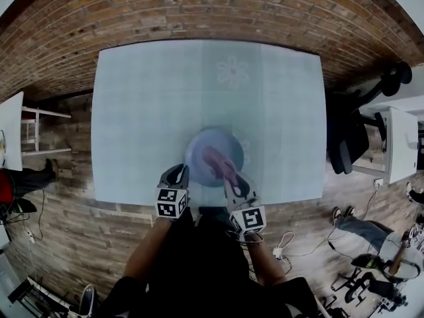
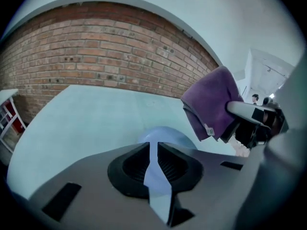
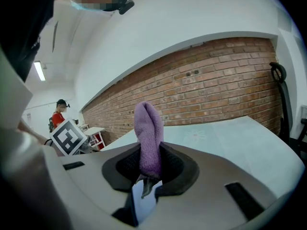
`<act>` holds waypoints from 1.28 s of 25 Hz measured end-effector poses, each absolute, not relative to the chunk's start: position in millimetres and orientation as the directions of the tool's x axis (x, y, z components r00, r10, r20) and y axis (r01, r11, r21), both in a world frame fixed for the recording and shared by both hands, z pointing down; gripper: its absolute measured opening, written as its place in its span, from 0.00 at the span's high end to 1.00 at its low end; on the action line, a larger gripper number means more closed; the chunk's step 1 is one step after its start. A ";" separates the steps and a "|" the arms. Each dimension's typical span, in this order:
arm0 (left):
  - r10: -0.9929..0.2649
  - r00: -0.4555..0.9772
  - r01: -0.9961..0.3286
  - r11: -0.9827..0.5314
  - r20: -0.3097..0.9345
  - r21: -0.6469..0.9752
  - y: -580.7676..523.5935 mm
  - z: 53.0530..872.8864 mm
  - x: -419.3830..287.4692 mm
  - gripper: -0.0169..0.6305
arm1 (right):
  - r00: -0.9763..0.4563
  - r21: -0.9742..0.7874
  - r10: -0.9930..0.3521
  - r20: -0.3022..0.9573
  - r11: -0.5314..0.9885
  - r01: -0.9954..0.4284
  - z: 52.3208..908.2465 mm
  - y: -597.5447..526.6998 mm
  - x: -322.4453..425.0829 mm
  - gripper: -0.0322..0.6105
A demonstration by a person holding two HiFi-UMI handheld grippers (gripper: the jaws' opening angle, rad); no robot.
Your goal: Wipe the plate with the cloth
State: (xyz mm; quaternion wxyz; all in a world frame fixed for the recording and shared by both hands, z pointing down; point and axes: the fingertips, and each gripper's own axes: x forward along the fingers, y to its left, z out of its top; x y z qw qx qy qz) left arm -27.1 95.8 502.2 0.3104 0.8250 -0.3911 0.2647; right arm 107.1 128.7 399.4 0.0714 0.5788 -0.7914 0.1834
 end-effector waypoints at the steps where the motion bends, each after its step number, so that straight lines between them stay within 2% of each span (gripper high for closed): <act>1: -0.461 0.554 -0.809 -0.493 0.693 0.319 94.8 511.7 -28.4 0.89 | -0.319 -0.197 -0.886 0.336 0.266 -0.944 404.9 124.4 106.8 0.83; 6: -0.368 0.535 -0.812 -0.474 0.760 0.342 95.5 557.5 -35.5 0.89 | -0.290 -0.199 -0.882 0.371 0.229 -0.953 431.8 111.9 111.8 0.83; 9: -0.314 0.540 -0.813 -0.437 0.781 0.386 94.8 582.4 -36.8 0.76 | -0.279 -0.198 -0.878 0.388 0.216 -0.956 447.8 102.2 111.2 0.83; 11: -0.290 0.545 -0.813 -0.414 0.787 0.410 94.1 595.1 -37.2 0.75 | -0.279 -0.192 -0.874 0.399 0.218 -0.957 457.6 98.1 108.1 0.83; 23: -0.145 0.597 -0.769 -0.383 0.789 0.512 96.2 637.9 -14.5 0.76 | -0.379 -0.199 -0.784 0.492 0.323 -0.925 509.5 100.8 89.3 0.83; 25: -0.145 0.582 -0.776 -0.394 0.800 0.493 92.3 641.5 -14.3 0.84 | -0.401 -0.191 -0.771 0.495 0.354 -0.916 512.0 95.0 83.7 0.83; 32: -0.187 0.570 -0.776 -0.443 0.800 0.449 63.5 629.8 -15.9 0.87 | -0.470 -0.139 -0.700 0.538 0.476 -0.868 526.3 85.2 70.0 0.83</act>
